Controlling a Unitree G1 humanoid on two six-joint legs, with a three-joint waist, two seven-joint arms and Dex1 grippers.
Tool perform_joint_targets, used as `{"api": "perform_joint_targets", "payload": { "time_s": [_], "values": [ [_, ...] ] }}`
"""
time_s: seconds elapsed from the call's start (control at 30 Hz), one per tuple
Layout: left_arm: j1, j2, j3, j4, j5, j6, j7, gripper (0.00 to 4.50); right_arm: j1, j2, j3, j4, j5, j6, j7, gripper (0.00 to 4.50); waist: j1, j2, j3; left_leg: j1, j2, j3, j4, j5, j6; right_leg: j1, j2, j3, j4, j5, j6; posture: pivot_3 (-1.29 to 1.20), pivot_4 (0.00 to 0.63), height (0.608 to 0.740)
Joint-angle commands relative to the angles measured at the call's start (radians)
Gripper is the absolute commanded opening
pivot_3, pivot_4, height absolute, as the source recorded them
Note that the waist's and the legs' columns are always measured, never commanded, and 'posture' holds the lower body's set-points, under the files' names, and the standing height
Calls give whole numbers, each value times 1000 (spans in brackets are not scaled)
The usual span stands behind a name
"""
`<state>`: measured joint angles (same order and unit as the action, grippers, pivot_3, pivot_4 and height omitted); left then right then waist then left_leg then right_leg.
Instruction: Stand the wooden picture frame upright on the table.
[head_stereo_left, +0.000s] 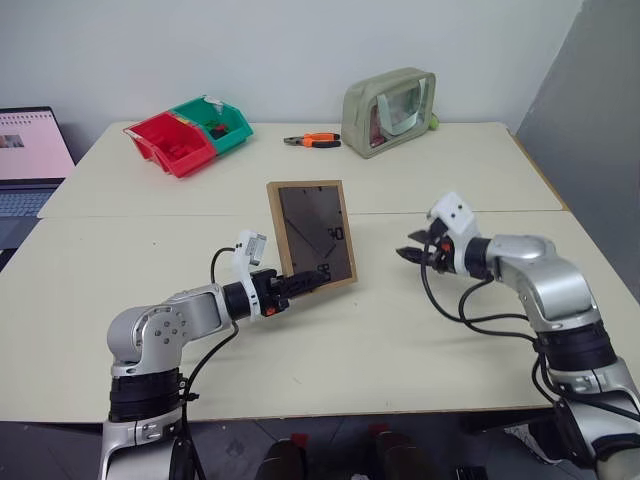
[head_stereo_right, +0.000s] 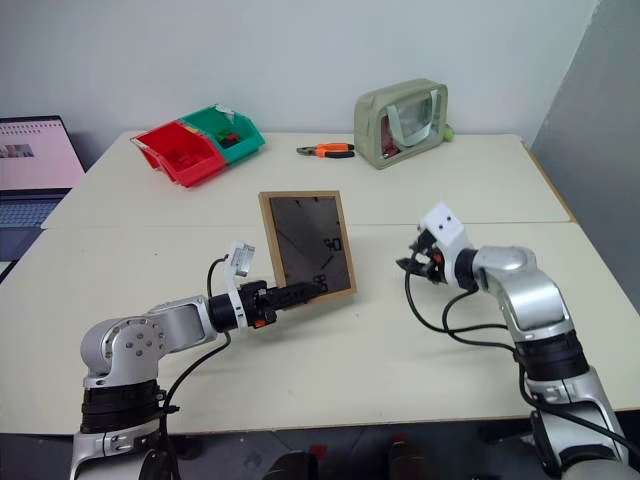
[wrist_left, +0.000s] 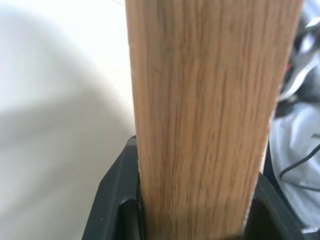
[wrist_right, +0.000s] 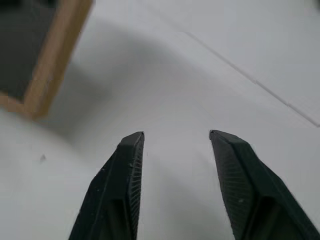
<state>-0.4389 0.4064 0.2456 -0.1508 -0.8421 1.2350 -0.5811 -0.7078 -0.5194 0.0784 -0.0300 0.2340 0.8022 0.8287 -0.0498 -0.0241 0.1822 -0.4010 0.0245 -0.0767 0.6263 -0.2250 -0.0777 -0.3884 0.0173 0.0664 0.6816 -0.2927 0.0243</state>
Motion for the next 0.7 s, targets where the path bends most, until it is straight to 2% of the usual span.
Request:
{"api": "perform_joint_targets", "payload": {
  "time_s": [0.03,0.17,0.23,0.43,0.7],
  "values": [
    [-44,41,10,-42,-55,12,-34,1282,-112,39,-74,-1,157,77,72,3288,-1,0,1,0,0,0,0,0,0,0,0,0,0,0,0,0,150,740],
    [-57,81,6,-45,-80,33,-55,1282,-188,75,-77,14,262,120,139,4138,-1,0,1,-1,0,-1,0,0,0,0,0,-1,0,0,0,0,150,740],
    [-62,95,2,-35,-85,40,-57,1282,-218,106,-53,20,268,104,132,4405,-1,0,1,-1,1,-1,0,0,0,0,0,-1,0,0,0,0,150,740],
    [-51,108,-11,-52,-110,59,-62,1282,-261,199,-4,58,252,70,75,4405,-2,0,1,-1,1,-1,0,0,0,0,-1,-1,0,0,0,0,150,740],
    [-54,120,-27,-69,-136,76,-65,1282,-278,270,71,86,218,34,38,4405,-3,1,1,-1,2,-1,0,0,0,-1,-1,-1,0,0,0,0,150,740]
  ]
}}
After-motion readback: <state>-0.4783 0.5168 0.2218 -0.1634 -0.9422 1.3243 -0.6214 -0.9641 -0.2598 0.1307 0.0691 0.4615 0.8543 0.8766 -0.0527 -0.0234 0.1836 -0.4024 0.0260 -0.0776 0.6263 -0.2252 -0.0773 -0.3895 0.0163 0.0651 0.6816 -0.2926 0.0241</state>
